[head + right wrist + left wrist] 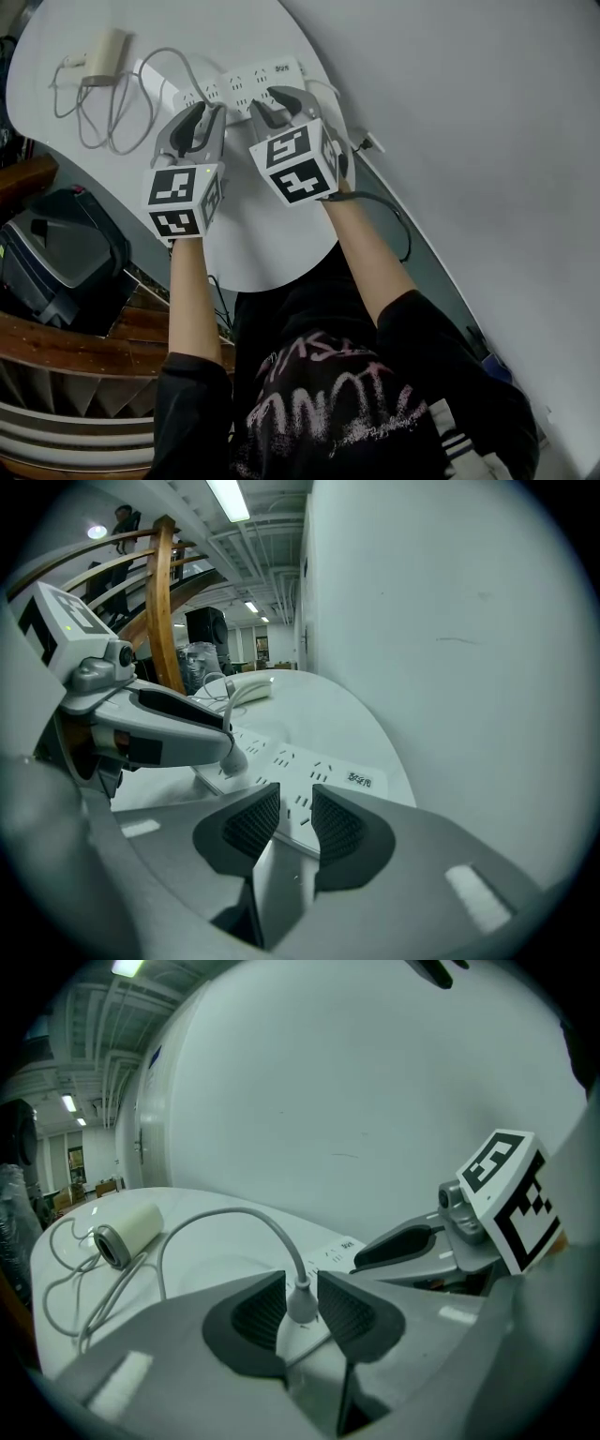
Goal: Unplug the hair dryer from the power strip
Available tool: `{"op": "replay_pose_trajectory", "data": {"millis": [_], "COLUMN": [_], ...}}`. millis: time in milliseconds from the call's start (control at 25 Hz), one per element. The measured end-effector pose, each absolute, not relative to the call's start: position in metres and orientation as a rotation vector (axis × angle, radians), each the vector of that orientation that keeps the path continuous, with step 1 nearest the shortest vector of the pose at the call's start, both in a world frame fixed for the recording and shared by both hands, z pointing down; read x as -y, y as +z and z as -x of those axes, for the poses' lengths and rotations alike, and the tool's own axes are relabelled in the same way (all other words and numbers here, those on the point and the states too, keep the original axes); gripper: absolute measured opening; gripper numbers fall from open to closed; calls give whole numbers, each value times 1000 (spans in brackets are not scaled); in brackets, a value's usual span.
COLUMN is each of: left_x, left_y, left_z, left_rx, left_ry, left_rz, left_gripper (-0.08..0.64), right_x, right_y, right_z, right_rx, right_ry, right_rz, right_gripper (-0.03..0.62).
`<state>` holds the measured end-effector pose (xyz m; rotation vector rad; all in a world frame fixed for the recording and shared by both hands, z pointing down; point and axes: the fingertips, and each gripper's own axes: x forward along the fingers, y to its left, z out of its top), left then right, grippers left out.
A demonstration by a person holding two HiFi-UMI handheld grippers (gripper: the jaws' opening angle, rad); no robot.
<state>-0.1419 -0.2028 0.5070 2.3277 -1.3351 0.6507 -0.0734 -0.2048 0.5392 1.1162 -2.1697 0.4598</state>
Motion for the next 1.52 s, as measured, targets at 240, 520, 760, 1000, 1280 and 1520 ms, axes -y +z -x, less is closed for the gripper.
{"op": "replay_pose_trajectory", "data": {"millis": [240,520,760,1000,1280,1520], "left_x": [208,208,208,209,208,209], "left_y": [512,512,511,509,508,507], "left_z": [141,139,140,142,142,143], "left_rx": [1341,1334,1324,1338,1359,1361], "left_ry": [661,666,647,604,640,615], "left_rz": [-2318,-2314,-2313,-2280,-2297,-2289], "left_gripper": [91,77,68,60,54,52], "right_x": [204,204,203,204,204,204], "right_y": [540,539,540,540,541,541], "right_z": [73,73,73,73,74,75], "right_rx": [2177,2182,2178,2176,2158,2161], "right_ry": [454,442,439,443,437,442], "right_rz": [-1107,-1108,-1105,-1092,-1076,-1072], "right_gripper": [128,129,129,127,127,127]}}
